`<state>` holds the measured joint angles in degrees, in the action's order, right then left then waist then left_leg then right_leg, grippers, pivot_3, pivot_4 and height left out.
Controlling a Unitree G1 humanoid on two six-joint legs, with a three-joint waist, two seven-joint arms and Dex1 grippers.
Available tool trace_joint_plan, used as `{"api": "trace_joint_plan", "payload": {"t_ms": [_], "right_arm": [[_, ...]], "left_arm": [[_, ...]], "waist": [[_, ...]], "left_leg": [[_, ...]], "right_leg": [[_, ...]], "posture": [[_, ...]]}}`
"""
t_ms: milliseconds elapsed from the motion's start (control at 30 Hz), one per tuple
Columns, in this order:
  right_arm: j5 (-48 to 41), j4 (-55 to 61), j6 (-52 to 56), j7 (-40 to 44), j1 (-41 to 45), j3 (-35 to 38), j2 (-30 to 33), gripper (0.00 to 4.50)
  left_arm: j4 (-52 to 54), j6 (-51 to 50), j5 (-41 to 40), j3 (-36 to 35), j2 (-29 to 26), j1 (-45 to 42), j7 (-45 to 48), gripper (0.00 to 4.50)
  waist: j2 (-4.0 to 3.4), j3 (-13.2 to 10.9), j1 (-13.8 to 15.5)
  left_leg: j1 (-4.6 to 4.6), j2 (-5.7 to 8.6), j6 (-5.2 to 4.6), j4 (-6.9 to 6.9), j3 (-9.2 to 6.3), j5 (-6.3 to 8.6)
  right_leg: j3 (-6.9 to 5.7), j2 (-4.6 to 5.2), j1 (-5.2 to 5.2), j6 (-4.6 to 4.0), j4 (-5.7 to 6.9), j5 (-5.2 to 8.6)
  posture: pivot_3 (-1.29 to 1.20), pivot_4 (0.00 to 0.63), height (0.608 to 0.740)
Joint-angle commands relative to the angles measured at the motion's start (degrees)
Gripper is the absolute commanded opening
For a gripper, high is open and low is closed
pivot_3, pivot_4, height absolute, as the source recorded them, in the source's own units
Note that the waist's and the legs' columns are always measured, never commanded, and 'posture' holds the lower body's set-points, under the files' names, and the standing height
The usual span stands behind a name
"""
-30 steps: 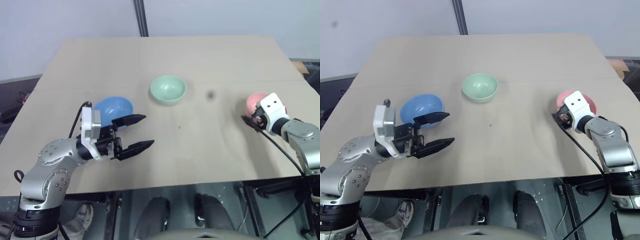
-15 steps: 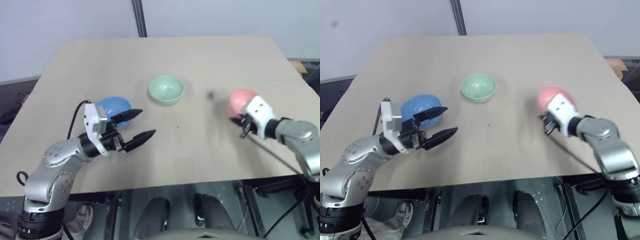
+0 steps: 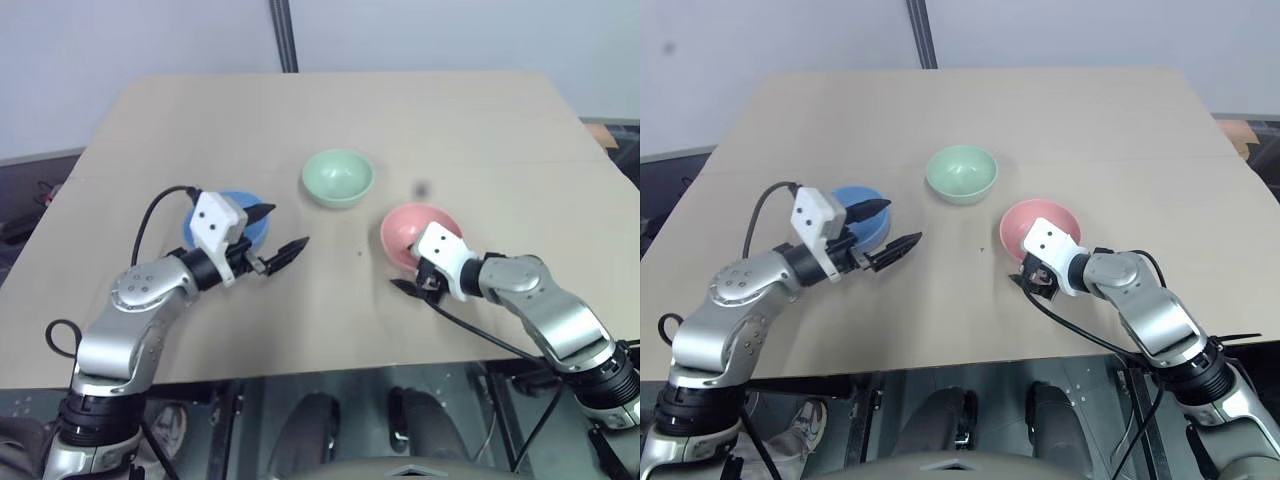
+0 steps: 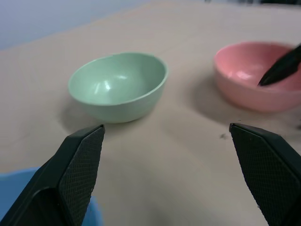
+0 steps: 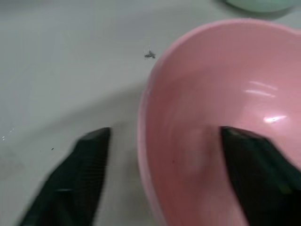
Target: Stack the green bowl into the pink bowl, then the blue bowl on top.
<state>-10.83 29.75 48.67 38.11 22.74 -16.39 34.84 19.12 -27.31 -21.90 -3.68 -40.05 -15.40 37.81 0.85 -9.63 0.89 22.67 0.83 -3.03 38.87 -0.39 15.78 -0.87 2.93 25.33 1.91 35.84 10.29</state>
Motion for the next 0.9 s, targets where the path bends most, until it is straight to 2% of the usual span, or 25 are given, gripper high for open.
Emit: {"api": "trace_joint_plan", "payload": {"t_ms": [33, 133, 267, 433, 500, 567, 767, 800, 900], "right_arm": [[-5.94, 9.03, 3.26, 0.27, -0.4, 7.41, -1.02, 4.22], [-8.78, 13.66, 5.58, -1.27, -1.39, 11.84, -1.87, 4.22], [-8.34, 15.61, 6.43, -6.05, -3.56, 15.48, -3.31, 4.22], [-7.3, 17.04, 6.76, -11.0, -6.0, 17.48, -4.37, 4.22], [-7.51, 18.5, 6.98, -12.84, -7.21, 19.11, -5.21, 4.27], [-7.92, 20.21, 7.26, -14.15, -8.31, 20.38, -5.73, 4.27], [-9.71, 24.86, 6.96, -15.3, -11.79, 23.32, -5.9, 4.27], [-9.99, 25.44, 6.73, -15.29, -12.37, 23.61, -5.8, 4.27], [-11.26, 26.9, 5.74, -14.62, -14.51, 25.09, -5.52, 4.27]], "left_arm": [[-3.14, -2.52, 8.51, 7.05, -3.67, -8.73, 0.53, 4.5], [-11.85, 1.16, 17.49, 16.32, -4.46, -20.05, 4.04, 4.5], [-23.76, 8.0, 26.35, 25.77, -0.36, -31.71, 7.7, 4.5], [-39.81, 19.8, 36.08, 34.47, 5.37, -40.41, 9.99, 4.5], [-46.52, 24.4, 39.3, 36.74, 7.81, -43.09, 9.53, 3.98], [-51.65, 27.47, 41.05, 37.45, 10.05, -45.25, 9.22, 3.2], [-60.69, 32.51, 42.99, 36.54, 14.03, -49.06, 10.31, 0.34], [-61.13, 33.31, 42.68, 36.11, 14.3, -49.27, 10.9, 0.1], [-59.65, 34.82, 39.87, 33.44, 14.73, -49.4, 13.28, 0.1]], "waist": [[0.03, -0.02, 0.12], [0.07, -0.05, 0.12], [0.08, -0.05, -0.04], [0.09, -0.06, -0.25], [0.1, -0.07, -0.21], [0.11, -0.08, -0.19], [0.15, -0.11, -0.22], [0.15, -0.1, -0.22], [0.16, -0.11, -0.19]], "left_leg": [[0.01, 0.0, -0.01, 0.0, -0.02, 0.01], [0.09, 0.04, -0.05, 0.09, -0.18, 0.03], [0.09, 0.07, -0.06, 0.21, -0.06, 0.03], [0.12, 0.08, -0.05, 0.22, 0.08, 0.03], [0.15, 0.07, -0.08, 0.22, 0.14, 0.04], [0.16, 0.05, -0.09, 0.22, 0.12, 0.04], [0.23, 0.05, -0.18, 0.33, 0.12, 0.09], [0.23, 0.05, -0.19, 0.34, 0.12, 0.1], [0.23, 0.03, -0.2, 0.35, 0.1, 0.1]], "right_leg": [[-0.02, 0.0, 0.0, 0.0, 0.01, 0.0], [-0.19, -0.04, -0.03, 0.02, -0.01, 0.0], [-0.11, -0.03, -0.06, 0.04, 0.01, 0.0], [0.02, -0.06, 0.01, 0.04, 0.04, 0.0], [0.07, -0.09, 0.05, 0.04, 0.04, 0.0], [0.05, -0.1, 0.06, 0.04, 0.05, 0.0], [0.05, -0.08, 0.05, 0.07, 0.06, 0.0], [0.06, -0.08, 0.05, 0.07, 0.07, 0.0], [0.05, -0.08, 0.05, 0.07, 0.08, -0.01]], "posture": [[0.0, 0.15, 0.74], [0.0, 0.15, 0.74], [0.0, 0.15, 0.74], [0.0, 0.15, 0.74], [0.0, 0.15, 0.74], [0.0, 0.15, 0.74], [0.0, 0.15, 0.74], [0.0, 0.15, 0.74], [0.0, 0.15, 0.74]]}}
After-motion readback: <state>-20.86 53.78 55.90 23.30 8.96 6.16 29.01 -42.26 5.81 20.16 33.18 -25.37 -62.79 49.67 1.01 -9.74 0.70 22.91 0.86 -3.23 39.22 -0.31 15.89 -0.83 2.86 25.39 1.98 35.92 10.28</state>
